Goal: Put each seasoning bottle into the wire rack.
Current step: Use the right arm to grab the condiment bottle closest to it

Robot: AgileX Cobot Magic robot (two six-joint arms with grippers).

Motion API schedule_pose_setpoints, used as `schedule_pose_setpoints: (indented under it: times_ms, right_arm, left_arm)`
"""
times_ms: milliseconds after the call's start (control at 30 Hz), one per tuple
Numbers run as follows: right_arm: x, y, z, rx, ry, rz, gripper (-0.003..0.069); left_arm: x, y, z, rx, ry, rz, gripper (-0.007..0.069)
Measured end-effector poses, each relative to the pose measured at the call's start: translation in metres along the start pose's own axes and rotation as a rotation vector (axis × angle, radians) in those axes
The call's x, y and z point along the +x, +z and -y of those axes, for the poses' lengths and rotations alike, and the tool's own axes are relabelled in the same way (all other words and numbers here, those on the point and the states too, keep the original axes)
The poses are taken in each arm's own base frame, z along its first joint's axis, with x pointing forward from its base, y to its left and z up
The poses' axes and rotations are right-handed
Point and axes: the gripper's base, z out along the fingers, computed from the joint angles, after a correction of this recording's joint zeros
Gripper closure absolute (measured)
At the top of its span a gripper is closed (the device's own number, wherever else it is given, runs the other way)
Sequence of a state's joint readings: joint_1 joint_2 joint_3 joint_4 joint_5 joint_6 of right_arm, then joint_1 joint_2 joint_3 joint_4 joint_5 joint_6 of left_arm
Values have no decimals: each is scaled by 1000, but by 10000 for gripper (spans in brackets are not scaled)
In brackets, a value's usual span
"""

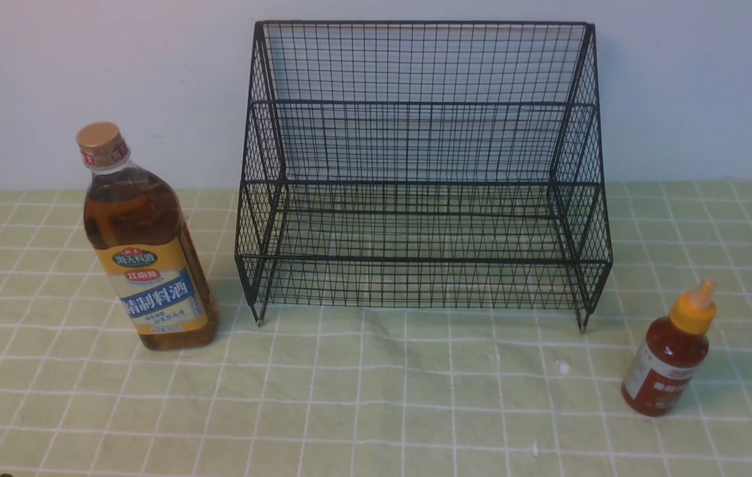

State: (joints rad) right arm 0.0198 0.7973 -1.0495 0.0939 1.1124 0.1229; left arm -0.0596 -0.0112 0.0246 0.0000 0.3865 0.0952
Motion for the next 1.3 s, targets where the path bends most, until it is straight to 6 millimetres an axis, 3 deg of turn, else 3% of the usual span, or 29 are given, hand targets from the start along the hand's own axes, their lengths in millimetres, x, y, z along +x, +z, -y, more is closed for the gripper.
schedule_pose_setpoints:
  times_ms: [100, 133, 167, 267, 400, 500, 533, 633, 733, 833, 1100, 1200, 1300]
  right_arm:
    - [-19, 30, -2, 11, -42, -145, 636]
    - [-20, 29, -2, 9, -46, -142, 633]
    - [-28, 49, -5, -11, -73, -209, 591]
    - [-31, 68, -6, -35, -85, -262, 540]
    - [-31, 102, -7, -52, -95, -351, 361]
    - [-30, 113, -7, -54, -100, -378, 289]
    - [-28, 127, -10, -59, -116, -407, 222]
    - [-25, 147, -22, -83, -158, -438, 135]
    - [-20, 167, -32, -80, -191, -468, 92]
    - [-12, 189, -33, -29, -193, -527, 77]
    - [2, 224, -28, 36, -189, -630, 81]
    - [8, 234, -26, 45, -193, -663, 116]
    - [13, 244, -25, 59, -206, -698, 244]
  left_arm:
    - [0, 0, 0, 0, 0, 0, 607]
    - [0, 0, 0, 0, 0, 0, 607]
    - [0, 0, 0, 0, 0, 0, 607]
    - [0, 0, 0, 0, 0, 0, 607]
    - [0, 0, 0, 0, 0, 0, 607]
    - [0, 0, 0, 0, 0, 0, 607]
    - [0, 0, 0, 0, 0, 0, 607]
    - [0, 0, 0, 0, 0, 0, 607]
    - [0, 0, 0, 0, 0, 0, 607]
    - [0, 0, 0, 0, 0, 0, 607]
    - [0, 0, 0, 0, 0, 0, 607]
    - [0, 0, 0, 0, 0, 0, 607]
    - [0, 0, 0, 0, 0, 0, 607]
